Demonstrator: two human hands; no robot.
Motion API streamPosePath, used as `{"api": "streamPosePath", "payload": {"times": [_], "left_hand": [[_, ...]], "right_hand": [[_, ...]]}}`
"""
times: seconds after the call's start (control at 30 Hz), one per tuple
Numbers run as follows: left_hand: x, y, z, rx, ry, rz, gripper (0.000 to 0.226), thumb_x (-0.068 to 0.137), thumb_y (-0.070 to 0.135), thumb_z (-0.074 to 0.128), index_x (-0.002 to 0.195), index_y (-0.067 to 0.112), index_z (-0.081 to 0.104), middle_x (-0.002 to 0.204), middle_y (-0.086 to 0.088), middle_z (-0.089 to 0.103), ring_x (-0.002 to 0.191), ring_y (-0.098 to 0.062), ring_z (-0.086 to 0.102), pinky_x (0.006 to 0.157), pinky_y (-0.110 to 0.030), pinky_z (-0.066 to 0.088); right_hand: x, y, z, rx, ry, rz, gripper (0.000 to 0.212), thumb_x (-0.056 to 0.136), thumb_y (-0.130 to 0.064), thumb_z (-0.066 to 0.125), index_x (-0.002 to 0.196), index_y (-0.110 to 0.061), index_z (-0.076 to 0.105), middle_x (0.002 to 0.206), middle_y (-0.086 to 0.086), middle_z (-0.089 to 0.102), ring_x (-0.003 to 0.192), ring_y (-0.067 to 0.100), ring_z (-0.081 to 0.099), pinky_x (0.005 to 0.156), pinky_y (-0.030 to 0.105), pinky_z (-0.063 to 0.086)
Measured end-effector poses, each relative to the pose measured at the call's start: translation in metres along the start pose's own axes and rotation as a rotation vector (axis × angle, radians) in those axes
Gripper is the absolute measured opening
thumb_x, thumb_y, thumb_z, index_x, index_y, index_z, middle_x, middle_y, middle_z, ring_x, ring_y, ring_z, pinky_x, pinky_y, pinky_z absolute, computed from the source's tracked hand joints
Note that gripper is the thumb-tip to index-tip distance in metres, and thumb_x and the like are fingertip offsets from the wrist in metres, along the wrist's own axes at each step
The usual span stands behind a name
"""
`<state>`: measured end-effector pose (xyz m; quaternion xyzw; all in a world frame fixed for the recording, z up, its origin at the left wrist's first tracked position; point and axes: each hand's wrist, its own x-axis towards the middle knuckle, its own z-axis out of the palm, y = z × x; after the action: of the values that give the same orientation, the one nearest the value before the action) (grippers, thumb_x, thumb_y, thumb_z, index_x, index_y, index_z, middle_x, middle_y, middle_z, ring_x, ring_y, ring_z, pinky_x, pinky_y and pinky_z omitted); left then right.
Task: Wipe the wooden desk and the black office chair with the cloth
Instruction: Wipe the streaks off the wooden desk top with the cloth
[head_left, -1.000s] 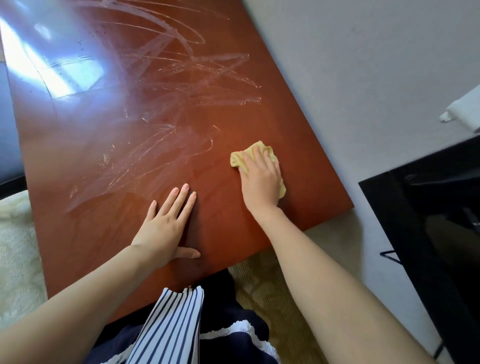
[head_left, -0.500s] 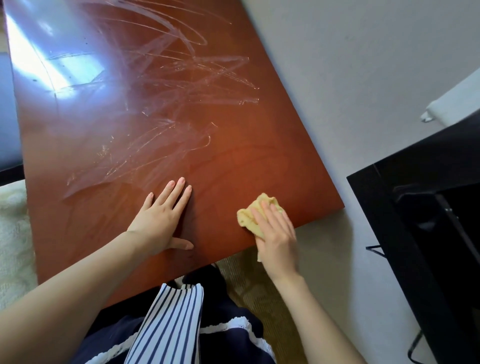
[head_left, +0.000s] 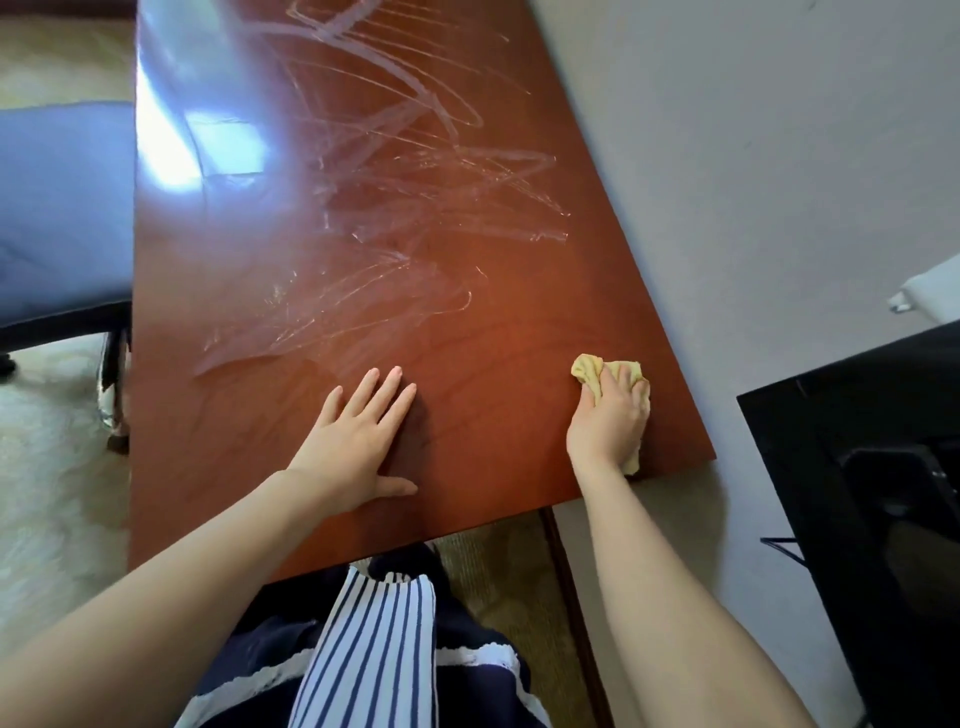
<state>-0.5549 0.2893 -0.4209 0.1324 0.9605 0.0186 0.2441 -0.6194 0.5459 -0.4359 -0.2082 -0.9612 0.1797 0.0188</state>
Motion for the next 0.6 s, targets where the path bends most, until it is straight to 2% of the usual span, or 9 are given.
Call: {"api": "streamPosePath", "payload": {"times": [0.13, 0.27, 0.37, 0.43, 0.53, 0.6], "left_hand": [[-0.024, -0.021, 0.014, -0.151, 0.084, -0.091, 0.110, 0.079, 0.070, 0.052, 0.150, 0.021, -0.017, 0.157, -0.003, -0.024, 0.144, -0.021, -0.022, 0.117, -0.044, -0.004], [-0.051, -0.047, 0.027, -0.307, 0.176, -0.199, 0.109, 0.077, 0.066, 0.058, 0.152, 0.020, -0.006, 0.158, -0.002, -0.019, 0.141, -0.015, -0.024, 0.117, -0.041, -0.005], [-0.075, -0.068, 0.036, -0.305, 0.218, -0.286, 0.115, 0.070, 0.070, 0.060, 0.153, 0.016, 0.001, 0.156, -0.001, -0.017, 0.142, -0.016, -0.020, 0.116, -0.042, -0.003], [-0.090, -0.080, 0.044, -0.316, 0.232, -0.387, 0.124, 0.061, 0.073, 0.058, 0.153, 0.010, 0.004, 0.157, -0.010, -0.011, 0.145, -0.022, -0.013, 0.117, -0.048, 0.002], [-0.105, -0.096, 0.052, -0.371, 0.185, -0.525, 0.138, 0.050, 0.080, 0.053, 0.151, 0.003, -0.003, 0.157, -0.022, -0.012, 0.146, -0.031, -0.011, 0.116, -0.050, 0.001], [-0.111, -0.104, 0.056, -0.409, 0.135, -0.558, 0.145, 0.046, 0.083, 0.051, 0.149, 0.001, -0.010, 0.155, -0.024, -0.016, 0.145, -0.031, -0.014, 0.117, -0.049, 0.000]], "right_hand": [[-0.035, -0.046, 0.021, -0.005, -0.118, -0.244, 0.044, 0.099, -0.021, 0.046, 0.142, -0.018, 0.041, 0.154, 0.005, 0.028, 0.145, 0.025, 0.014, 0.118, 0.036, 0.008], [-0.091, -0.073, 0.034, 0.037, -0.227, -0.517, 0.048, 0.095, -0.016, 0.053, 0.141, -0.022, 0.043, 0.152, 0.004, 0.032, 0.145, 0.024, 0.018, 0.119, 0.038, 0.008], [-0.132, -0.075, 0.033, 0.108, -0.329, -0.724, 0.050, 0.088, -0.007, 0.062, 0.136, -0.020, 0.052, 0.147, 0.004, 0.041, 0.141, 0.025, 0.029, 0.117, 0.042, 0.015], [-0.145, -0.068, 0.030, 0.140, -0.409, -0.878, 0.052, 0.081, -0.003, 0.069, 0.130, -0.018, 0.059, 0.142, 0.003, 0.048, 0.137, 0.025, 0.036, 0.114, 0.048, 0.022], [-0.140, -0.055, 0.022, 0.136, -0.481, -1.100, 0.050, 0.078, 0.000, 0.069, 0.124, -0.017, 0.063, 0.137, 0.003, 0.053, 0.133, 0.026, 0.042, 0.110, 0.050, 0.028], [-0.127, -0.050, 0.018, 0.117, -0.503, -1.292, 0.047, 0.077, 0.002, 0.070, 0.121, -0.015, 0.065, 0.133, 0.005, 0.057, 0.128, 0.028, 0.048, 0.106, 0.051, 0.036]]}}
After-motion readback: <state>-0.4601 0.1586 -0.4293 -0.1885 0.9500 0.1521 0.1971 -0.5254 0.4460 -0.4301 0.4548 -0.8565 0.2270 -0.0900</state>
